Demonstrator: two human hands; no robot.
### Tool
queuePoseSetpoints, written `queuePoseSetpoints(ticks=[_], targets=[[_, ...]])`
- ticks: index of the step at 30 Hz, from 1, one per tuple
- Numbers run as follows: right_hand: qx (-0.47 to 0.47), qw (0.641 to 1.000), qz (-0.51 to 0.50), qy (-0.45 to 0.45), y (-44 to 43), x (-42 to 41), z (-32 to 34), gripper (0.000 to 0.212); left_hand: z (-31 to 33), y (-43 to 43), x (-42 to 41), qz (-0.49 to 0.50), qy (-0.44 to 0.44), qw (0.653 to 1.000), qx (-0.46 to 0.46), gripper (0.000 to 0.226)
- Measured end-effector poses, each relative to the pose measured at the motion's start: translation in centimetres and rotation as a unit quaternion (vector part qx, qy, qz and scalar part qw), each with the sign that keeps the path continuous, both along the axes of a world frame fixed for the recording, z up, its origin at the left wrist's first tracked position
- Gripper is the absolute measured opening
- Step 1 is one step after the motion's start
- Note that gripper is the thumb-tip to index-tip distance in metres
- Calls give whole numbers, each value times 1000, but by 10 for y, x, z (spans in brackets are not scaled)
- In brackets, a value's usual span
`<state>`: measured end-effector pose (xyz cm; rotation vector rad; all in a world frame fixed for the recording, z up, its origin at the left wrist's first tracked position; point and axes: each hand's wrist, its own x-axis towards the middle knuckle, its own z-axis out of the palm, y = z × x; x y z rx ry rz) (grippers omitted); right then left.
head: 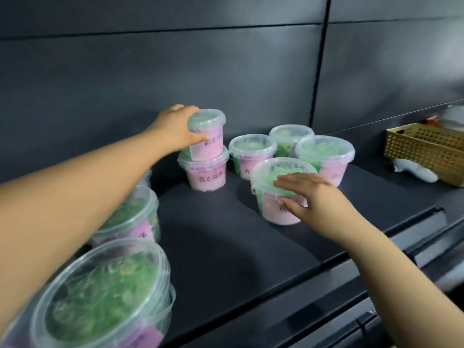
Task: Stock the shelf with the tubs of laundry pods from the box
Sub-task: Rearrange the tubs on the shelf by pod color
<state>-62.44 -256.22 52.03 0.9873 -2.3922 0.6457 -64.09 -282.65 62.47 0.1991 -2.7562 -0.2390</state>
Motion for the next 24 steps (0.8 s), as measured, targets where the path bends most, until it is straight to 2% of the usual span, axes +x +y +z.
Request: queuePoseSetpoints(ticks=[6, 9, 12, 14, 16, 18, 21, 24], targets=[[9, 999, 1, -35, 4, 4, 7, 32, -12, 1, -13, -5, 19, 1000, 15, 60], [-35, 997, 18, -64, 3, 8, 18, 33, -7, -4, -5, -20, 43, 998, 31, 56], [-88, 994, 59, -25, -16, 15, 36, 30, 8, -16, 15, -30, 86, 995, 44, 56], [-114, 988, 101, 2, -40, 16, 47, 26, 25, -28, 35, -35, 110, 993, 29, 57], [-138, 981, 133, -14, -69, 13, 54, 23, 40, -40, 62, -34, 112, 993, 1, 56], [-102, 985, 127, -58, -104, -2, 53, 24, 46, -53, 93, -21, 96, 995, -15, 53], [51, 991, 27, -120, -151, -38, 34, 36, 40, -69, 135, -3, 67, 998, -16, 51], [143, 982, -46, -114, -174, -56, 19, 39, 27, -83, 164, 3, 47, 999, -5, 45]])
